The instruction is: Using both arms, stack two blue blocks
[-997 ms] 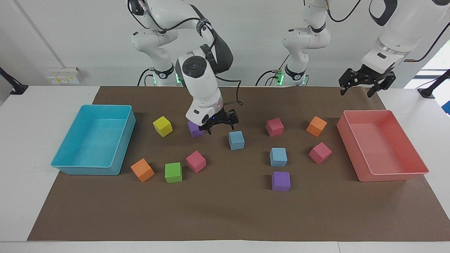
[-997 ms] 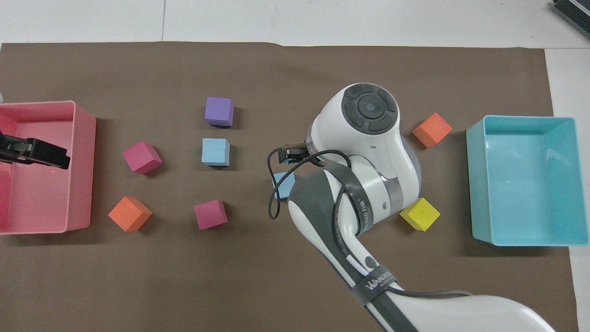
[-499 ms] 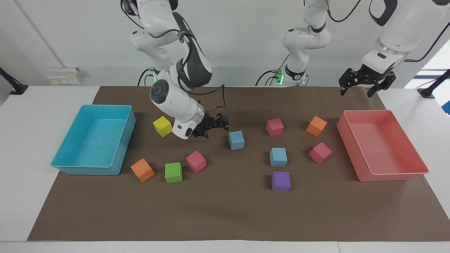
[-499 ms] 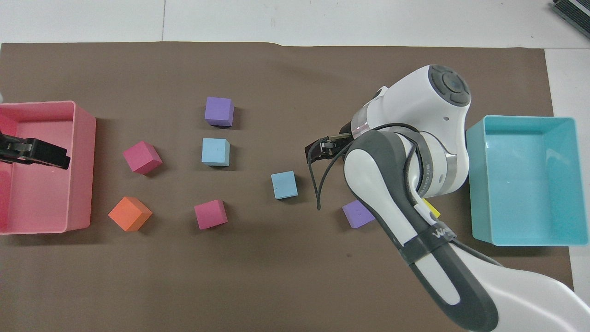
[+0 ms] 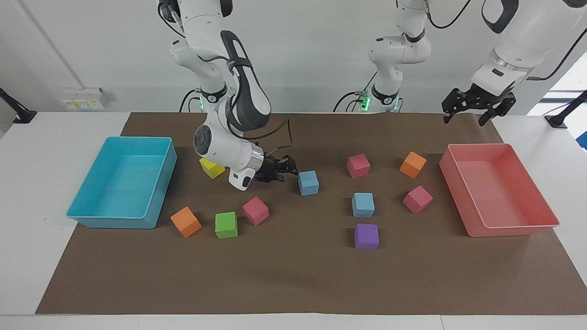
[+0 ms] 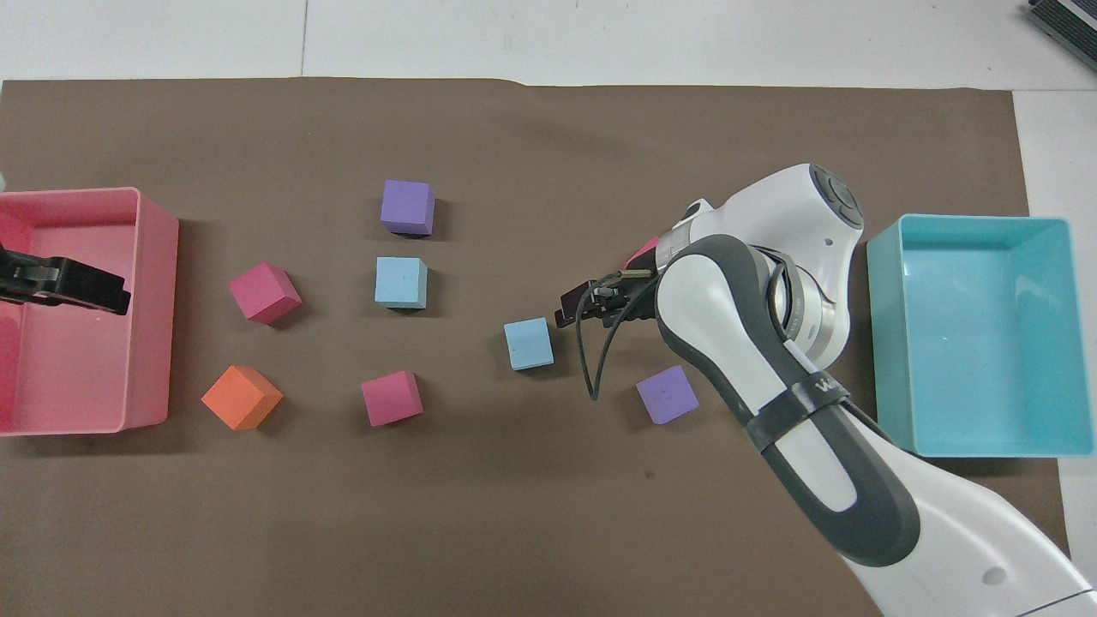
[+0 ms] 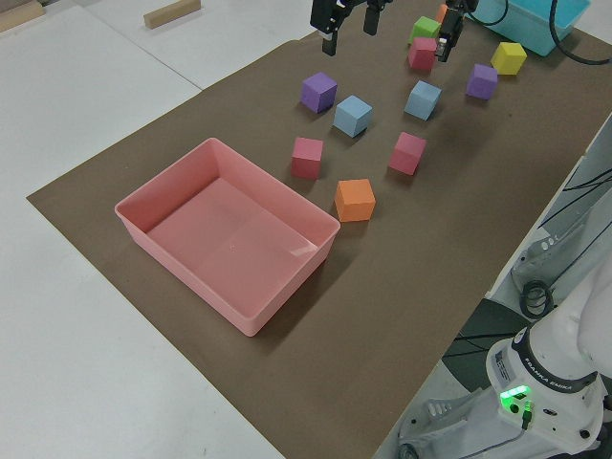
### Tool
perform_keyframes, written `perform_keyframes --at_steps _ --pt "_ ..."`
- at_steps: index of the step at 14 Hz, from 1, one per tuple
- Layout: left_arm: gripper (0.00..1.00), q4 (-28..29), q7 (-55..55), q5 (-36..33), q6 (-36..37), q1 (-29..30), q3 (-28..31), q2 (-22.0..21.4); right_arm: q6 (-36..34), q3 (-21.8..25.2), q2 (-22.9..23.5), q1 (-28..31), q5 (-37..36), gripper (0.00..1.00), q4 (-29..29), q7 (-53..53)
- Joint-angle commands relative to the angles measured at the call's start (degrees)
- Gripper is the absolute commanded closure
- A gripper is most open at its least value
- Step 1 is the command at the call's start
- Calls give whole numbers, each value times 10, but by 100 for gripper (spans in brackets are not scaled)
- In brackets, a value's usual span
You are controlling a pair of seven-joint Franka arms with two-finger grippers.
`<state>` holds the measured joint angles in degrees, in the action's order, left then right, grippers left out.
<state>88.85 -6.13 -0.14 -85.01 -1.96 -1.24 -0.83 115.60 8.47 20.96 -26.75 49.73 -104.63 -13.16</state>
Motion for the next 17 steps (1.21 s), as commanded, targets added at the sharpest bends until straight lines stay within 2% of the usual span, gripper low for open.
perform_keyframes --at_steps 1,5,9,11,13,17 --pt "0 2 9 6 5 3 -3 -12 9 -6 -3 10 39 100 -19 -14" --pt "0 7 16 8 -97 -28 -10 6 7 -6 32 18 105 100 -22 -27" --pt "0 15 17 10 -168 -78 -10 60 -5 -6 42 30 124 100 -24 -30" --pt "0 34 26 10 -209 -99 -10 81 -6 -6 51 33 162 100 -30 -30" --pt "0 65 71 10 -256 -126 -10 101 -7 -6 53 33 167 100 -32 -30" --pt "0 157 131 9 -395 -168 -9 135 -7 -6 53 33 190 100 -47 -30"
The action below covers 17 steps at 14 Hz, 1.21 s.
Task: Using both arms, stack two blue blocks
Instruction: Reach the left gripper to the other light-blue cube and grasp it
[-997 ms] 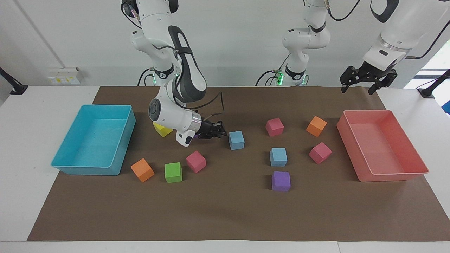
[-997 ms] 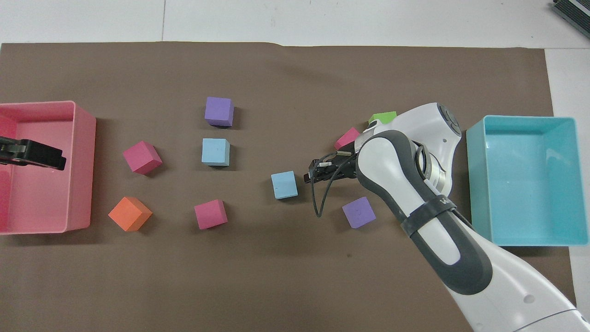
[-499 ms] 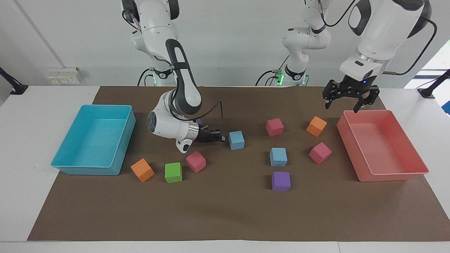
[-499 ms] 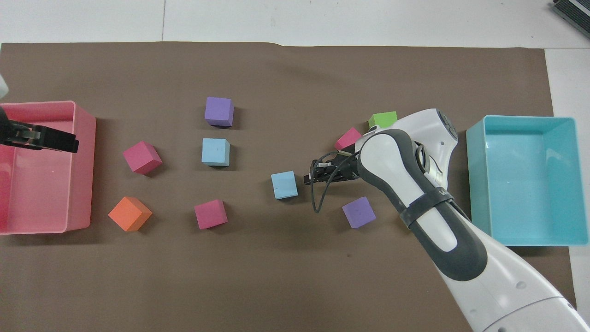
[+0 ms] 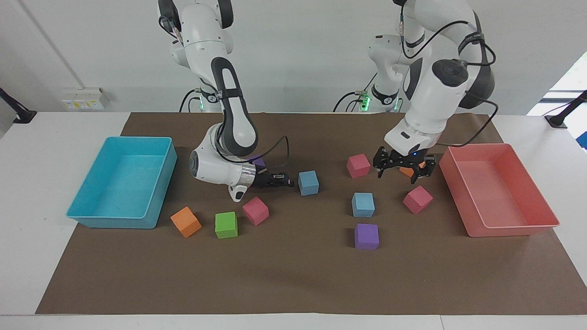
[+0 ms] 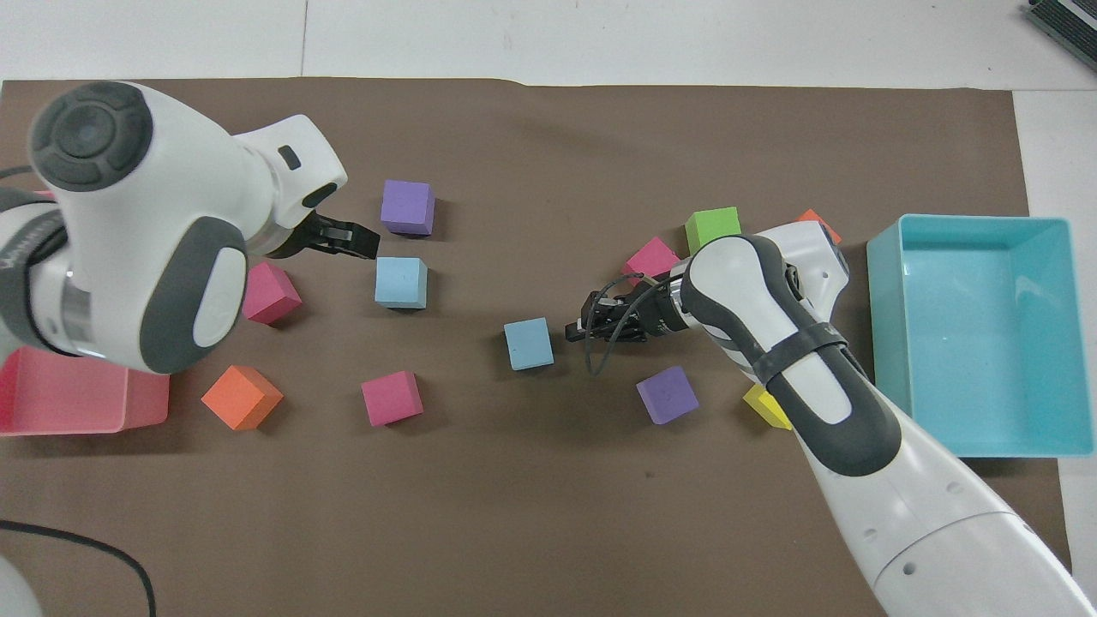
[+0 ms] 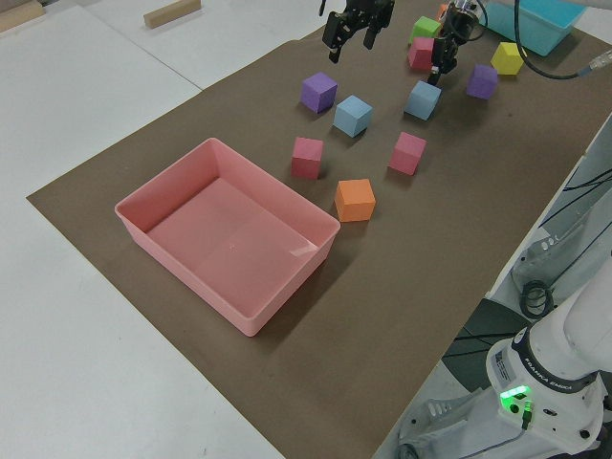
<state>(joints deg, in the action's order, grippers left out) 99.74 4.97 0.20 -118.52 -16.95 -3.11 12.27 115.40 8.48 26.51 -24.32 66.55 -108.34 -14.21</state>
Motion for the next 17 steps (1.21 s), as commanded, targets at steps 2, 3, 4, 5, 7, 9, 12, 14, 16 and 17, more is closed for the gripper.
perform_keyframes --at_steps 2,3,4,5,7,9,12,14,16,17 --pt "0 80 35 6 -107 -33 11 17 -4 -6 -2 9 22 100 -10 -20" --pt "0 90 54 6 -127 -34 10 25 -4 -6 -3 9 22 100 -10 -20" --pt "0 99 65 6 -146 -34 10 32 -3 -6 -3 8 22 100 -10 -20" --pt "0 106 68 6 -166 -34 10 39 -3 -6 -3 9 22 100 -11 -20" --pt "0 111 69 6 -181 -34 10 51 -2 -6 -3 8 22 100 -11 -20" --pt "0 112 72 6 -202 -43 11 74 -1 -6 -3 7 22 100 -11 -20" --pt "0 119 78 6 -204 -42 12 77 0 -6 -3 6 22 100 -11 -20" --pt "9 120 79 6 -198 -42 12 76 1 -6 -3 5 22 100 -11 -20" --pt "69 119 86 5 -198 -41 13 76 1 -6 -3 5 22 100 -11 -20" --pt "93 117 87 5 -198 -41 14 76 1 -6 -3 5 22 100 -11 -20"
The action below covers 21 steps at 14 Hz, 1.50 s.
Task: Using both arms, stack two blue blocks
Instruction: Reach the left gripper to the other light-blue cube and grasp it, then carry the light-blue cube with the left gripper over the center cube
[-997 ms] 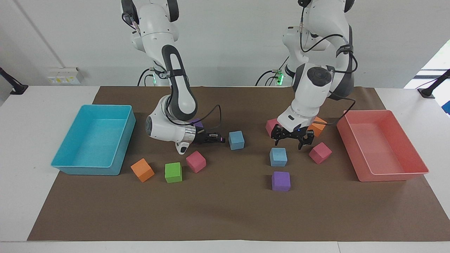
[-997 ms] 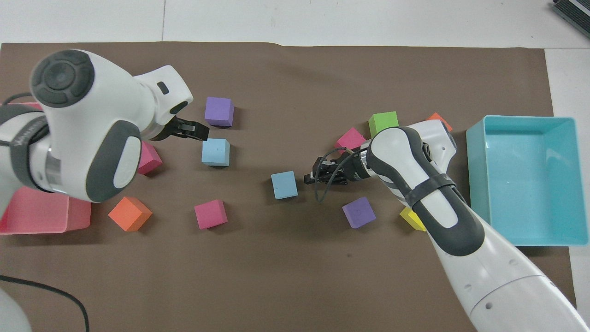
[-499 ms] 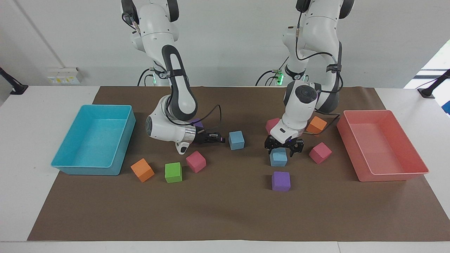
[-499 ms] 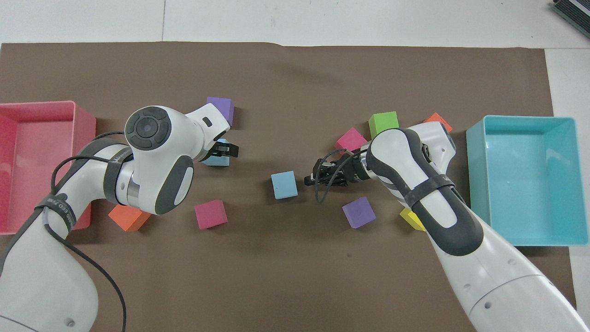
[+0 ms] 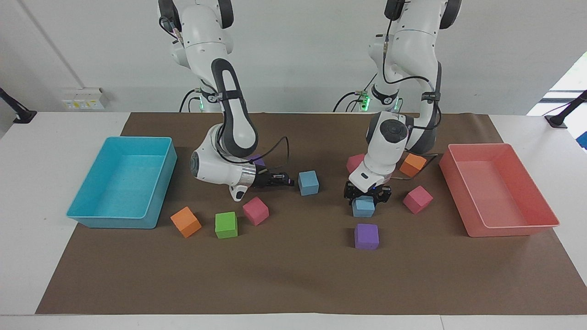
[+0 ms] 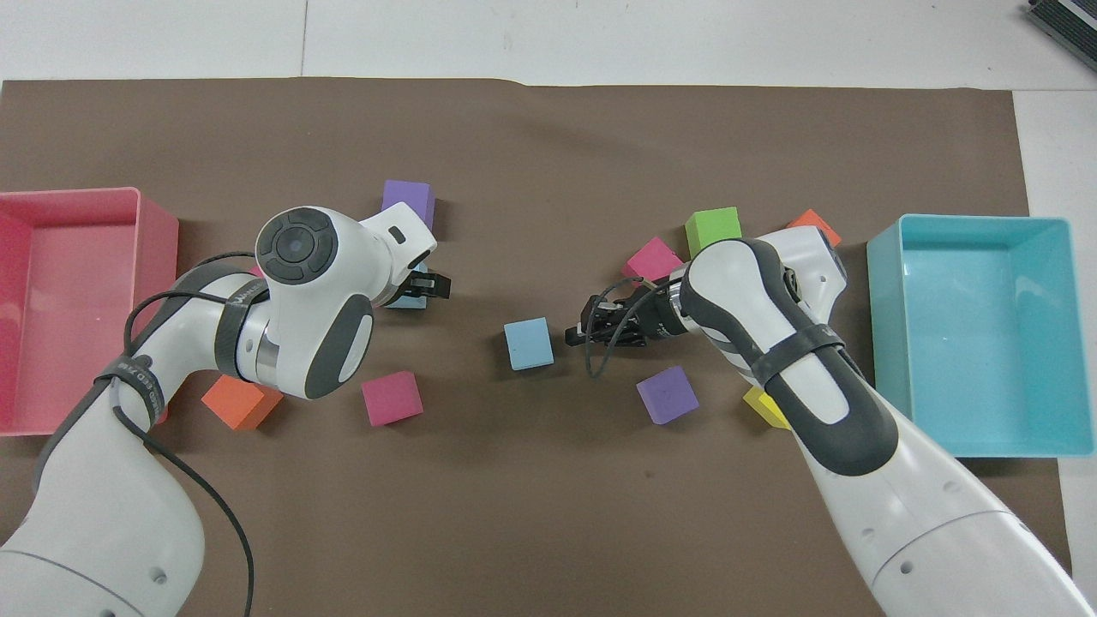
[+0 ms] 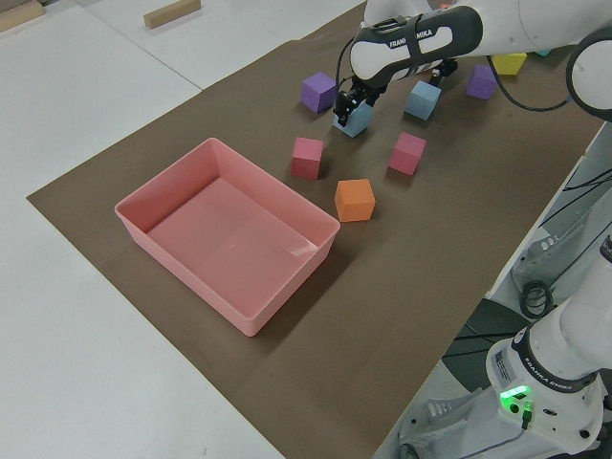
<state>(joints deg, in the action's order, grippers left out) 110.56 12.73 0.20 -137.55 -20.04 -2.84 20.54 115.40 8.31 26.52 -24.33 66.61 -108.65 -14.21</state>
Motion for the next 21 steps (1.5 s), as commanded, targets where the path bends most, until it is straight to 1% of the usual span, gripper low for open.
perform_keyframes --at_steps 1,3,5,7,9,12,13,14,15,17,18,21 --pt "100 7 10 5 -6 -11 12 -9 1 -4 -3 5 21 100 -8 -20" --pt "100 4 17 4 11 -11 13 -26 2 -4 -3 3 21 100 -8 -20" --pt "100 -2 53 2 49 -17 12 -58 2 -4 -3 3 21 100 -8 -20" --pt "100 -15 104 -1 78 -44 13 -71 2 -4 -3 3 21 100 -8 -20" --pt "100 -30 179 -1 91 -75 13 -70 2 -4 -3 3 21 100 -8 -20" --pt "100 -38 245 -1 101 -116 12 -70 2 -4 -3 3 21 100 -8 -21" --pt "100 -39 284 -2 105 -131 12 -69 2 -4 -3 3 21 100 -8 -20" --pt "100 -40 321 -2 99 -147 12 -66 2 -4 -3 3 21 100 -8 -20" --pt "100 -41 340 -2 96 -150 11 -65 2 -4 -3 3 21 100 -8 -20" --pt "100 -46 346 -1 92 -156 8 -60 2 -4 -3 3 21 100 -8 -20" --pt "100 -51 358 -2 91 -169 8 -53 2 -4 -3 3 21 100 -8 -20" --pt "100 -50 361 -3 79 -174 8 -50 2 -4 -3 3 21 100 -8 -20"
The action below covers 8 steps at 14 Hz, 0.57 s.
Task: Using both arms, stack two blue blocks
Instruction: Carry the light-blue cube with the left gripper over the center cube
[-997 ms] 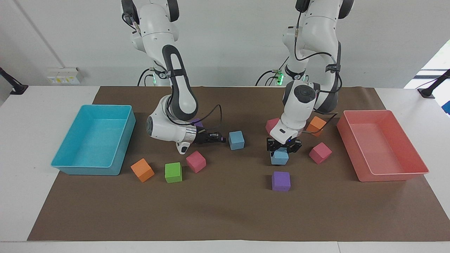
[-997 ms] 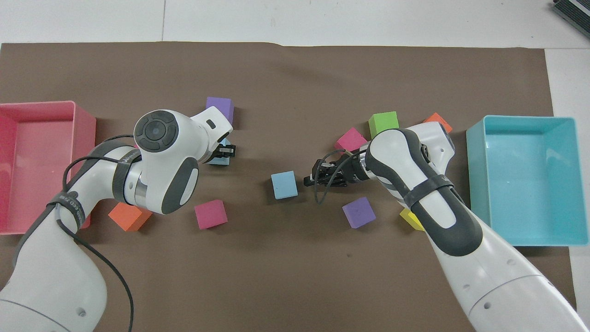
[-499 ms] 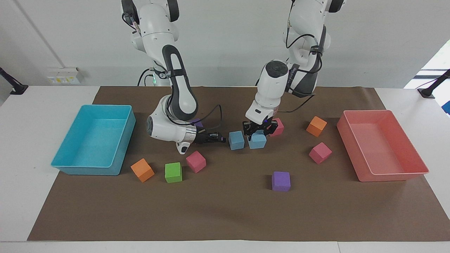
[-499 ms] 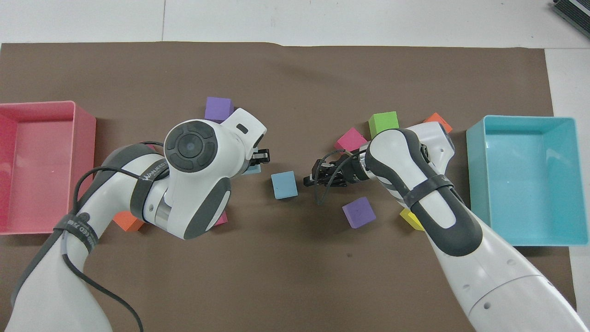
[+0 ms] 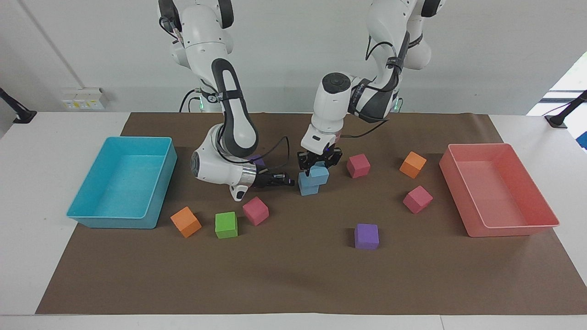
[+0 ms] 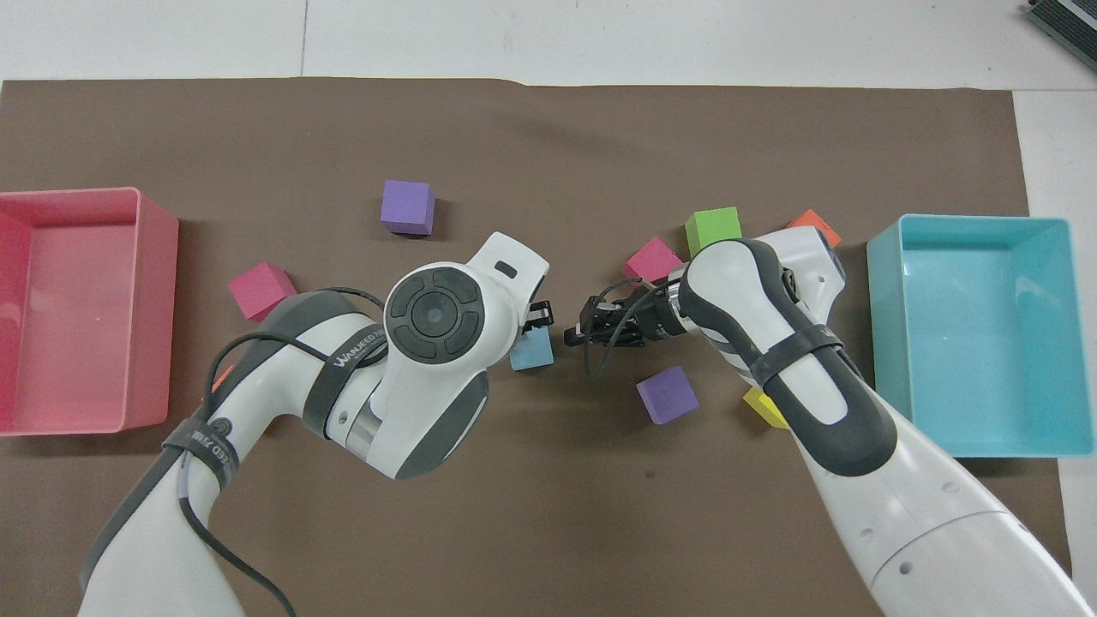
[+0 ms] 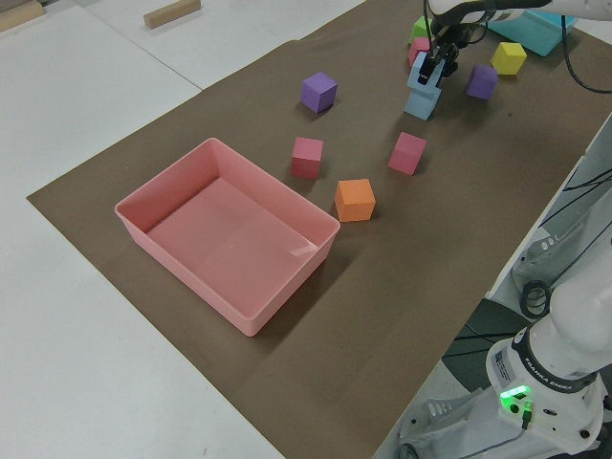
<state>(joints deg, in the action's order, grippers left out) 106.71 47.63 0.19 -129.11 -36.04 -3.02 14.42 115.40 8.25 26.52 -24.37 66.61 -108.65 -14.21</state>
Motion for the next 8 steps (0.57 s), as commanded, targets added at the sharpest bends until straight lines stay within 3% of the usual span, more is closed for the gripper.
perform_keyframes --at_steps 1,8 --pt "100 -11 11 -5 -6 -15 10 16 2 -3 -3 4 21 100 -8 -20" --pt "100 -7 4 -28 -18 -23 7 20 2 -3 -3 3 21 100 -8 -20"
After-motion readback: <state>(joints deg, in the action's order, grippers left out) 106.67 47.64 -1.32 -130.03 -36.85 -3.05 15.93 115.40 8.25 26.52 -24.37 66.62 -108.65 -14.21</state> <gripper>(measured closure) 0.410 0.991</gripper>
